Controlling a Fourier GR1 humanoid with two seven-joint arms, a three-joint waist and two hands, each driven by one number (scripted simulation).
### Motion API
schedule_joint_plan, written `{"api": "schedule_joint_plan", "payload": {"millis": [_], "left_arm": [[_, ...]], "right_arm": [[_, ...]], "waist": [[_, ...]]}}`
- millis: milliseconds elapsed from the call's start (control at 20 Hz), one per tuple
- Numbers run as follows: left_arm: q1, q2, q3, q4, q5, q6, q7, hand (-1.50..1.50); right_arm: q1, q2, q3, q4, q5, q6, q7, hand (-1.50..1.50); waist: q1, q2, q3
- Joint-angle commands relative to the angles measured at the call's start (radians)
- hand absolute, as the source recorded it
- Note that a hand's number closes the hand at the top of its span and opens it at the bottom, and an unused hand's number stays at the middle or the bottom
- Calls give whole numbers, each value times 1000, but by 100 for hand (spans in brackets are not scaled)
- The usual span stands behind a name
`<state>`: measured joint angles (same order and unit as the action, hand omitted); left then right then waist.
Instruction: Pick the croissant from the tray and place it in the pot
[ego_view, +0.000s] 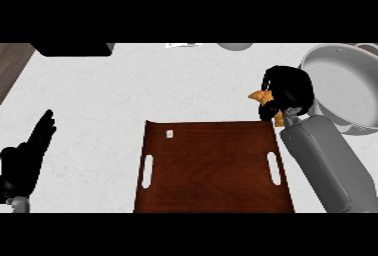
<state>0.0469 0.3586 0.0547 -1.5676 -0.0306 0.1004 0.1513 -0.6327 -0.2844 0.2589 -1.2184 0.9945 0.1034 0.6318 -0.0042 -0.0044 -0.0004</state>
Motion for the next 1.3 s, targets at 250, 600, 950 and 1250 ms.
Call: {"api": "schedule_joint_plan", "payload": {"millis": [250,600,950,1250], "left_arm": [[25,-18,-8,-31,-15,-7,-7,0],[-4,-25,12,-18,-24,-28,18,0],[-24,-36,43,31,-30,-46,-23,0],[-36,-47,21,10,-47,-49,7,0]], "right_arm": [[-37,-59,-123,-224,62,-118,97,150],[-75,-94,-275,-125,2,-205,-28,150],[-80,-164,-404,55,-81,-309,-244,150],[-252,-263,-491,453,-100,-394,-444,150]], "waist": [[1,1,1],[11,5,1],[13,7,1],[31,14,1]]}}
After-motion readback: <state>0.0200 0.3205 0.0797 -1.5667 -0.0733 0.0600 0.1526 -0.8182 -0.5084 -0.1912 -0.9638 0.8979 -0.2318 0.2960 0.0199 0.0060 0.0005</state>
